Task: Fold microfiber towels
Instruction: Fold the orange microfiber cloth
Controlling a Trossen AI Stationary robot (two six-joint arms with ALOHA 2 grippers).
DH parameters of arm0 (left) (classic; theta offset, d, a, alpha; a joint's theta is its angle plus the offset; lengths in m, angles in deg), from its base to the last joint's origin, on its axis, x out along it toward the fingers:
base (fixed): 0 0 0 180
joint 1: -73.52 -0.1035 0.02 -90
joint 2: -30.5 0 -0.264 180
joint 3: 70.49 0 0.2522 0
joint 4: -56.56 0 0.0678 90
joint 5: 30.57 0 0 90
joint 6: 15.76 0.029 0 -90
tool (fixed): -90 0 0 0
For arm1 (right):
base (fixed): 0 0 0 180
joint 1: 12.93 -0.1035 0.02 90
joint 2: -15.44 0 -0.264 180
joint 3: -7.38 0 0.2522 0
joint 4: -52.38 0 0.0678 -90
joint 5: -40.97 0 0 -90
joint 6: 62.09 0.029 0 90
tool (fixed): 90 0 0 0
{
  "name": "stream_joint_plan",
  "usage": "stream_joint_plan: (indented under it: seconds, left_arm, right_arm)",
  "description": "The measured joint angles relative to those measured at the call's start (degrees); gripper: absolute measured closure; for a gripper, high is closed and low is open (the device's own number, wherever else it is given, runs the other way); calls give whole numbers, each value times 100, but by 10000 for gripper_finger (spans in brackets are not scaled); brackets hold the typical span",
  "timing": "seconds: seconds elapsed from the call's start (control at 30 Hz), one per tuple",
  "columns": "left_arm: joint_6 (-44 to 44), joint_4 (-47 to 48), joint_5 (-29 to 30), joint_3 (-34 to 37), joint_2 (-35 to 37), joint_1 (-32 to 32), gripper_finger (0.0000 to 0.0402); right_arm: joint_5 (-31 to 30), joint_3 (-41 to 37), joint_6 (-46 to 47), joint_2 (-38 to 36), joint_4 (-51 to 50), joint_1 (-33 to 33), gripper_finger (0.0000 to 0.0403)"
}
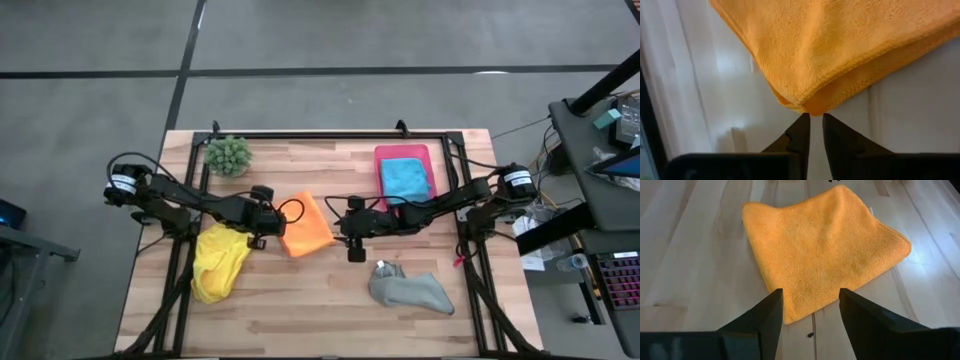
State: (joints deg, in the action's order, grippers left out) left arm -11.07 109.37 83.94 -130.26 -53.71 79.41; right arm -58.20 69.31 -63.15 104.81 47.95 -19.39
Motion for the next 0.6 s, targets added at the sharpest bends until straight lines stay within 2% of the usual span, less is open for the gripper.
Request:
stream_joint_plan:
  seconds: [0.23,0.37,0.5,0.6]
  left_arm:
    - [-615,-235,94,147,0,-30,280]
    - [-634,-707,458,235,2,-41,241]
    - [-566,-1077,562,336,2,-59,233]
    - [-544,-1103,562,404,2,-63,246]
  right_arm:
    - [2,0,0,0,40,0,218]
    - [1,0,0,0,40,0,218]
    - [2,0,0,0,42,0,218]
    - [2,0,0,0,42,0,218]
